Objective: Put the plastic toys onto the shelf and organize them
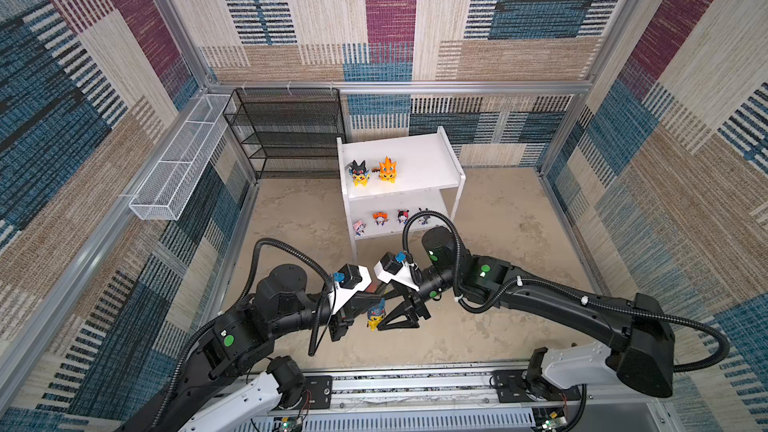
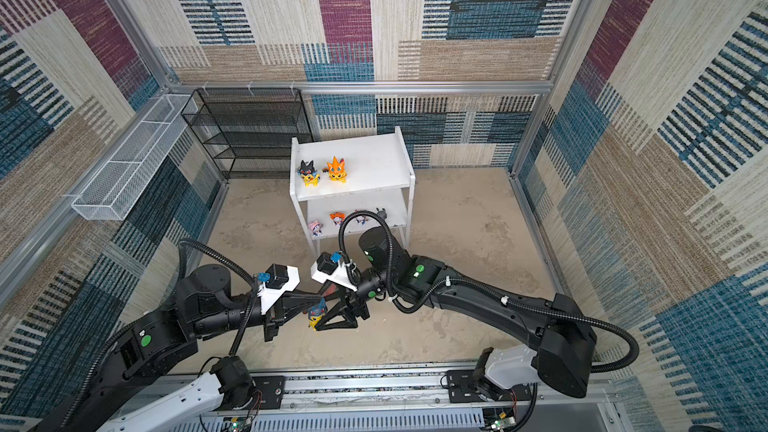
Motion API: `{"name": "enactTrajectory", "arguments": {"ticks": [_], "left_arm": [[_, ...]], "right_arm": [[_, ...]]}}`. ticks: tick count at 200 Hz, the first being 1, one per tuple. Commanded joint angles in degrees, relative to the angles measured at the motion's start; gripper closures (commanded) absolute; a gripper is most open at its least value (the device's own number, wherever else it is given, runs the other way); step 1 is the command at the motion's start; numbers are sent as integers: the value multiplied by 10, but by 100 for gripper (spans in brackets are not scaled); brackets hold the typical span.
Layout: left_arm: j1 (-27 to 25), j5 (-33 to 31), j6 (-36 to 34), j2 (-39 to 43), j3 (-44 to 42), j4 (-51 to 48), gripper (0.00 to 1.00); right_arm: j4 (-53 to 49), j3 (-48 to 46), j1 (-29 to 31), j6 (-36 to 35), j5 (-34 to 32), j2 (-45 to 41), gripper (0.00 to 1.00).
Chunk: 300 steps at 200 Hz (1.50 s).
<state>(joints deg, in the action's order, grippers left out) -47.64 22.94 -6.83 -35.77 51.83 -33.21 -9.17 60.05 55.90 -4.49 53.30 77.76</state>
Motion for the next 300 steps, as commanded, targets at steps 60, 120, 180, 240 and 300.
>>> {"name": "enactTrajectory", "arguments": {"ticks": [60,120,180,240,300], "left_arm": [[1,6,-1,3,-1,25,100],[1,3,-3,9,-2,24,100],[3,-2,-4,13,-4,22,100],[5,-29,4,21,-2,19,70],[7,-73,3,63,-4,14,25]], "right_arm": [[37,9,7,9,2,12,32],[28,13,11,4,-14,23,34],[17,19,11,-1,-23,27,54],[-27,36,11,-28,-72,15,62],[-122,84,-26,-93,-142,-23,63]]}}
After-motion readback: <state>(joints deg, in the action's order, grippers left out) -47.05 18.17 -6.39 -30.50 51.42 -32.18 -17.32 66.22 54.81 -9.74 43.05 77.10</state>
